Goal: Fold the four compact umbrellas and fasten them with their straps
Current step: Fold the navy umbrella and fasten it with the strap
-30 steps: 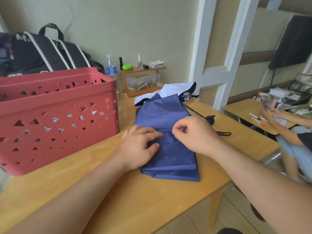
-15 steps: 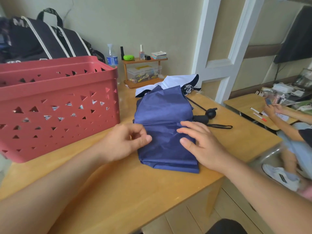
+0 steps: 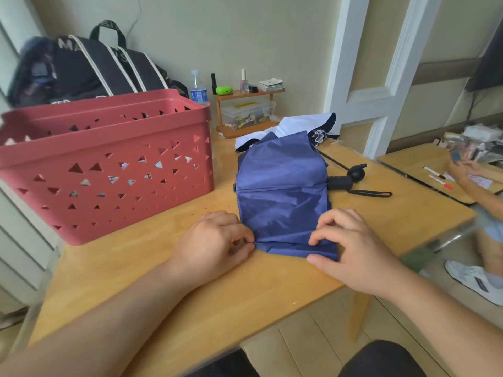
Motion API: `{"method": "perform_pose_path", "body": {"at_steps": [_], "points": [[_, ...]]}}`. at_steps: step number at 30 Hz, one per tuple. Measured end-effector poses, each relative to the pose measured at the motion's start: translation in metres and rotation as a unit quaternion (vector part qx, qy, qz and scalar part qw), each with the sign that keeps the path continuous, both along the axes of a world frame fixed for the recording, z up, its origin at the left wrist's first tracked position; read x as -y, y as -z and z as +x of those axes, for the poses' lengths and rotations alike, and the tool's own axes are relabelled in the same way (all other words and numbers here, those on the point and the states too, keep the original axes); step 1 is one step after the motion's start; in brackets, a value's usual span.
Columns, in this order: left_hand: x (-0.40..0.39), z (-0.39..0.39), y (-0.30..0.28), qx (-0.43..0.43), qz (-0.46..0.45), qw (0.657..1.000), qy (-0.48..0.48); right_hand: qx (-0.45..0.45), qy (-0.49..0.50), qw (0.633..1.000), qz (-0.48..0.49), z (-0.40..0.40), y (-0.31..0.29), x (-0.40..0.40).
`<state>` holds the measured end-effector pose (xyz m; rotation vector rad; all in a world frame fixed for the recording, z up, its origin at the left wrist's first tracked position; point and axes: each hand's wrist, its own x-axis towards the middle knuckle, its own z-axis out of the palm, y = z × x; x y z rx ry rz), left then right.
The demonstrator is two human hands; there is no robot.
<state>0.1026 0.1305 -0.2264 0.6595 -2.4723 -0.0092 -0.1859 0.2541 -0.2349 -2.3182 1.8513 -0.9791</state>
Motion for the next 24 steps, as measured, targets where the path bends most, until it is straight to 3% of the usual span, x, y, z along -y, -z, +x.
{"method": "perform_pose_path", "body": {"at_steps": [3, 9, 21, 24], "points": [[-0.003, -0.001, -0.002, -0.003, -0.018, 1.000, 0.011, -0.005, 0.001, 1.000, -0.019, -0.001, 0.005, 0.000], [-0.002, 0.004, -0.008, -0.008, 0.103, 0.994, 0.039, 0.037, -0.002, 0.999, -0.036, -0.001, 0.005, -0.002], [-0.010, -0.005, -0.005, -0.001, -0.004, 0.998, 0.066, 0.074, -0.040, 0.995, -0.051, 0.004, 0.001, -0.006], [-0.010, -0.007, -0.003, -0.007, -0.023, 0.997, 0.078, 0.115, -0.025, 0.993, -0.018, 0.001, -0.002, -0.008]]}}
